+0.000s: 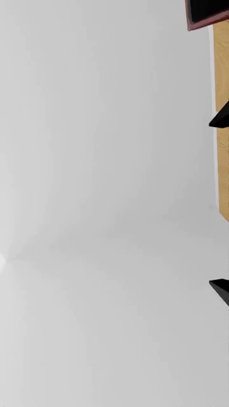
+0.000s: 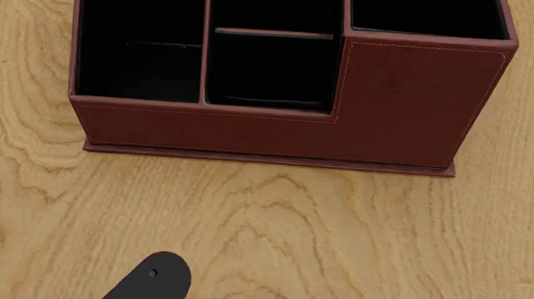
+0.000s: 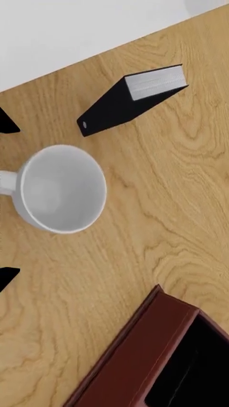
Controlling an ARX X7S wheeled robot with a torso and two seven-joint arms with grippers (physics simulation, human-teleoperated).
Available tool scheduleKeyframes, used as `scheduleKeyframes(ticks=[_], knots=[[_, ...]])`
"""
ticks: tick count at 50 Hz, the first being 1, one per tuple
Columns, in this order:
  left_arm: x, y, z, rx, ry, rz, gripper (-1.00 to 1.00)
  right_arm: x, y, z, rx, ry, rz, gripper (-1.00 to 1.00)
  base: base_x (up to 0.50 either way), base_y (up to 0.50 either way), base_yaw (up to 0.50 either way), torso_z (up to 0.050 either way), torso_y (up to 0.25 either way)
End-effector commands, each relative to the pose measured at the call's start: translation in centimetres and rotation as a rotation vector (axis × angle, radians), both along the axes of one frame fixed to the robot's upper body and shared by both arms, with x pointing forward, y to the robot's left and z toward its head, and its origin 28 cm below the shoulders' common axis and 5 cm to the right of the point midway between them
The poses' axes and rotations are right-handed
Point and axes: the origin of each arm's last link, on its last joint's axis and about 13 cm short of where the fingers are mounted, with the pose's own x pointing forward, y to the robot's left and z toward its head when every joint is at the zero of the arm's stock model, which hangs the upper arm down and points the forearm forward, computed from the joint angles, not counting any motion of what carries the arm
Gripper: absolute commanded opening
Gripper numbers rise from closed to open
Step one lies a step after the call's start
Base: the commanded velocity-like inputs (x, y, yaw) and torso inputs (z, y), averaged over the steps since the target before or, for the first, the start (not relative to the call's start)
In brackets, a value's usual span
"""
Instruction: Pick up the white mug and place it to the right of the caddy.
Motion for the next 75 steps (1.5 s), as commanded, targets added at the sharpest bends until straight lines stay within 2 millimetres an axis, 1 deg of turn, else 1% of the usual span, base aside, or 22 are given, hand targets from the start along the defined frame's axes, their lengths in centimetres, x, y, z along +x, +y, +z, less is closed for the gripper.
scheduleKeyframes(ticks=[1,24,44,62,75], knots=[[-0.2,0.2,-0.2,-0.005,0.000,0.005,1.00,0.3,0.7,-0.2,-0.029,0.041,0.014,1.00,0.00,0.00,0.00,0.000,0.000],[-0.1,0.4,-0.6,-0.013,0.005,0.000,1.00,0.9,1.2,-0.7,-0.044,0.115,-0.011,1.00,0.00,0.00,0.00,0.000,0.000],[-0.1,0.5,-0.7,-0.017,0.004,-0.002,1.00,1.7,1.5,-2.2,-0.069,0.180,-0.020,1.00,0.00,0.00,0.00,0.000,0.000],[-0.2,0.7,-0.9,-0.018,0.008,0.002,1.00,2.6,1.9,-2.7,-0.084,0.194,-0.032,1.00,0.00,0.00,0.00,0.000,0.000],[-0.3,0.7,-1.0,-0.017,0.009,0.005,1.00,2.9,2.0,-3.1,-0.091,0.212,-0.031,1.00,0.00,0.00,0.00,0.000,0.000]])
